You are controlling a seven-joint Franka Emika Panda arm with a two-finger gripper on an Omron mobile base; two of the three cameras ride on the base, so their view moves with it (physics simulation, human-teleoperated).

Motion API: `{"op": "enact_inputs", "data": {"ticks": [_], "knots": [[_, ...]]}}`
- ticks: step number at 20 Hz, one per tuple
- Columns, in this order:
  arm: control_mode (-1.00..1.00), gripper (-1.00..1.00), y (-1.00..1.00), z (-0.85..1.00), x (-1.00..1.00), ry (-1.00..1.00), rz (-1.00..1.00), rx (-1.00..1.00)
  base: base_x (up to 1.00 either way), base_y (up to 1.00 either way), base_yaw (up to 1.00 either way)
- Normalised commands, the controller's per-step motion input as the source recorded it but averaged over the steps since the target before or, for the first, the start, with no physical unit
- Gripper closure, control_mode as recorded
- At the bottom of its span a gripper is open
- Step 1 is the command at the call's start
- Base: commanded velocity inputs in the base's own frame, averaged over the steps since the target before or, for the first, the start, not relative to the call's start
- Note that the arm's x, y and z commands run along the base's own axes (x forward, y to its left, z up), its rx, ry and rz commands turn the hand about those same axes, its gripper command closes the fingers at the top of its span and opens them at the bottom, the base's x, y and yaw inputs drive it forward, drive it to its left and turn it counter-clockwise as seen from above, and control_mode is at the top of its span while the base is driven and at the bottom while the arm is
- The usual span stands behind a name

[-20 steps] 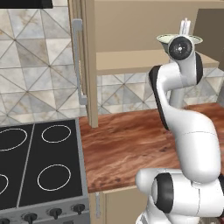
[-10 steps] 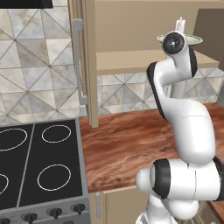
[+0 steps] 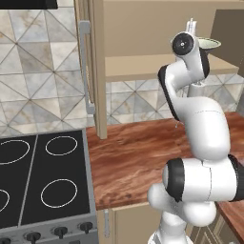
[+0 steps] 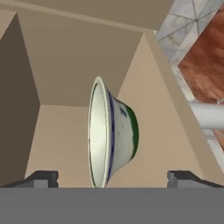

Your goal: Move the bowls from the cabinet to the plates on the dining table.

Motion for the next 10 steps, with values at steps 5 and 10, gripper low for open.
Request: {"op": "enact_inputs", "data": {"ticks": [5, 10], "knots": [[-1.00, -1.00, -0.09, -0.03, 0.29, 0.00, -0.01, -0.01, 0.00, 0.00, 0.00], [-1.00, -1.00, -0.11, -0.08, 0.25, 0.01, -0.03, -0.01, 0.00, 0.00, 0.00]]}}
